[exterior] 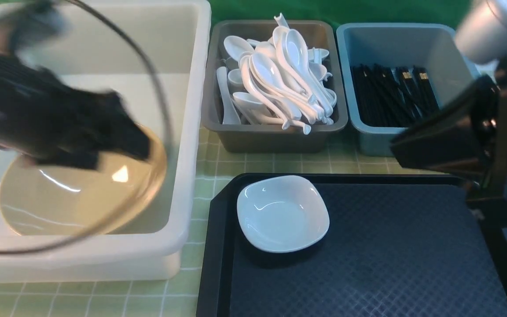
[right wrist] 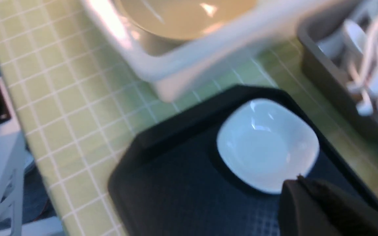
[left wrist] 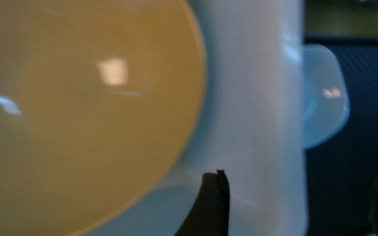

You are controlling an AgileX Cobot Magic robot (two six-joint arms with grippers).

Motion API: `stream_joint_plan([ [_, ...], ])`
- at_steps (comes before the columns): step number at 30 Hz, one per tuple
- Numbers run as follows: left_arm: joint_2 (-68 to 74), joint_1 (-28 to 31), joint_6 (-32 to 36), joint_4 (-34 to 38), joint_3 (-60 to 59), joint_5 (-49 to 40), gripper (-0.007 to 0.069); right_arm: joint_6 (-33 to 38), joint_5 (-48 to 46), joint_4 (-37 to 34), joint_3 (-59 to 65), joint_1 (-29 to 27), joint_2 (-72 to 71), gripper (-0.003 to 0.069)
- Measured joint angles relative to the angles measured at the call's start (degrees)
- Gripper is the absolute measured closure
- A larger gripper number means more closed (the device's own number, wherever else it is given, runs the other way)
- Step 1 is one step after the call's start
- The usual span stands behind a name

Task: On green table put chopsticks spoon bowls plates into blue grey white boxes.
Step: 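Reach for and grasp the small white dish on the black tray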

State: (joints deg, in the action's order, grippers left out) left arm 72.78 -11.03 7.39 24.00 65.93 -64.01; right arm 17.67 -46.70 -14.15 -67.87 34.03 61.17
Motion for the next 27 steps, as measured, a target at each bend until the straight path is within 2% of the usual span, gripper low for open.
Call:
stream_joint_plan([
  [1, 0.63, -4.45, -0.36, 0.10, -0.57, 0.93, 0.0081, -1.61, 1.60, -0.67, 3.00, -0.66, -0.80, 0.0610],
  [4, 1.05, -11.46, -1.05, -1.05, -0.66, 3.32, 0.0081, -5.83, 3.10, -1.74, 8.85, -0.96, -0.15, 0.0594],
  [8, 0.37, -16.22, -0.21, -1.74, -0.66, 4.88, 0.0083, -9.26, 3.71, -3.09, 10.67, -3.11, 6.45, 0.0540],
  [12, -0.37, -19.26, 2.35, -2.03, -0.66, 4.32, 0.0088, -7.59, 6.55, -10.25, 10.67, -7.75, 15.18, 0.0494],
  [15, -1.27, -20.87, 2.49, -2.02, -0.69, 2.78, 0.0125, 3.27, 8.32, -25.68, 10.67, -14.06, 23.89, 0.0468],
  [16, -1.35, -20.93, 2.49, -2.00, -0.69, 2.71, 0.0127, 4.02, 8.52, -26.60, 10.67, -14.60, 24.81, 0.0468],
  [18, -2.47, -21.06, 2.49, -1.75, -0.77, 1.89, 0.0159, 10.92, 11.97, -35.38, 10.67, -16.71, 29.84, 0.0459],
  [24, -4.67, -21.17, 2.49, -1.75, -0.77, 1.46, 0.0215, 14.64, 16.55, -41.11, 10.67, -17.55, 39.87, 0.0447],
  [27, -5.23, -21.17, 2.49, -1.75, -0.77, 1.09, 0.0238, 19.03, 17.75, -47.14, 10.67, -17.55, 44.05, 0.0437],
])
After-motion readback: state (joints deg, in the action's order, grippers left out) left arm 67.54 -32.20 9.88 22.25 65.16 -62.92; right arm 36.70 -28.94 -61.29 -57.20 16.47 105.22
